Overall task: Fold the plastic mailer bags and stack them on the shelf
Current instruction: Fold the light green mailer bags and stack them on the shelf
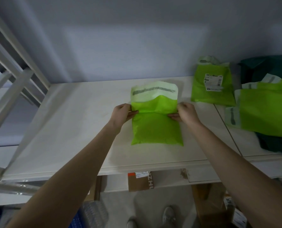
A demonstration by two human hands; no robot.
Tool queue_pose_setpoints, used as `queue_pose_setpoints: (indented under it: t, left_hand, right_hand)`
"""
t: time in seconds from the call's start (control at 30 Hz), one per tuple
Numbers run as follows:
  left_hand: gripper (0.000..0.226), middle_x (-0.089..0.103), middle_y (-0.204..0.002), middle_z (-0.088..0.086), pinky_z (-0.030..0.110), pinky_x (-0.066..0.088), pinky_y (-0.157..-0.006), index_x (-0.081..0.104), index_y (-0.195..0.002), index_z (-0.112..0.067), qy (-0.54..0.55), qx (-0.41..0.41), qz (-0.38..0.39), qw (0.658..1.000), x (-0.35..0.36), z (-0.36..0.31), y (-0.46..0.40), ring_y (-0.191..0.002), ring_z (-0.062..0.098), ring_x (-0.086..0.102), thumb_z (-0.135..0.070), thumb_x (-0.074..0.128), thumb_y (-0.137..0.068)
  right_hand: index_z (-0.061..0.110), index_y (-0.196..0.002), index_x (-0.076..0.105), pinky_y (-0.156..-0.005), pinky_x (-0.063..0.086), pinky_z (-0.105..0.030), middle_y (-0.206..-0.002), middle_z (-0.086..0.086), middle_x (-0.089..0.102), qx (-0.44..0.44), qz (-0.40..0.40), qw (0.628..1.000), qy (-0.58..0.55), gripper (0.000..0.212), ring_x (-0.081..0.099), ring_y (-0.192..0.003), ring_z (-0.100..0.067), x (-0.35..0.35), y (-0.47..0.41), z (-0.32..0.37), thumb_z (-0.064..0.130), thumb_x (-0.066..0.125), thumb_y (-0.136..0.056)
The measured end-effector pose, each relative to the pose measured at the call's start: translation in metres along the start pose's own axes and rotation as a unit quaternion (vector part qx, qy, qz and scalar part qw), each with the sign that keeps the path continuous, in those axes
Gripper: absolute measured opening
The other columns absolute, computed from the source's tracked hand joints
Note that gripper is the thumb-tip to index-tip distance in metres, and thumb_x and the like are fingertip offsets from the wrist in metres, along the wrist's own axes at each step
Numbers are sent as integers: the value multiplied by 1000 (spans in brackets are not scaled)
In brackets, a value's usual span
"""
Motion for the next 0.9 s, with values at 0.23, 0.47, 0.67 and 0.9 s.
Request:
queue_pose_setpoints:
  t: [0.23,0.47,0.67,0.9]
  left_hand:
    - [32,59,-86,11,32,47,-85,61,-94,-2,-58,35,27,997,7,0,0,-83,21,57,-30,55,-80]
    - [28,51,-98,3,17,44,-74,57,-98,-12,-97,73,74,990,15,-2,11,-93,17,51,7,64,-78]
    - [45,50,-117,0,14,49,-68,46,-116,-14,-117,81,68,987,18,-3,18,-91,11,56,6,63,-80]
    - [51,45,-126,3,26,41,-85,40,-129,-8,-217,79,-136,963,-24,-15,21,-103,15,50,-31,60,-88]
  right_hand:
    - [11,-73,49,-63,49,-30,-76,-8,56,59,11,987,-147,31,59,-63,-25,2,6,-13,29,39,-96]
    - [10,-106,48,-56,43,-25,-100,-9,53,32,8,999,-16,36,56,-73,-15,-17,-2,-15,28,68,-82]
    - [5,-115,53,-43,53,-26,-87,-15,62,122,109,987,6,43,62,-53,-24,-3,23,-27,33,66,-85]
    - [8,-119,35,-50,57,-30,-89,-18,60,103,104,988,-50,43,66,-46,-20,-3,34,-20,-7,57,-85]
Point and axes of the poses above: each hand's wrist, its own y-axis away from the middle knuckle, its own x-axis out of the palm, z = x × y, the point moved 10 cm from there along -y, towards the middle knuckle
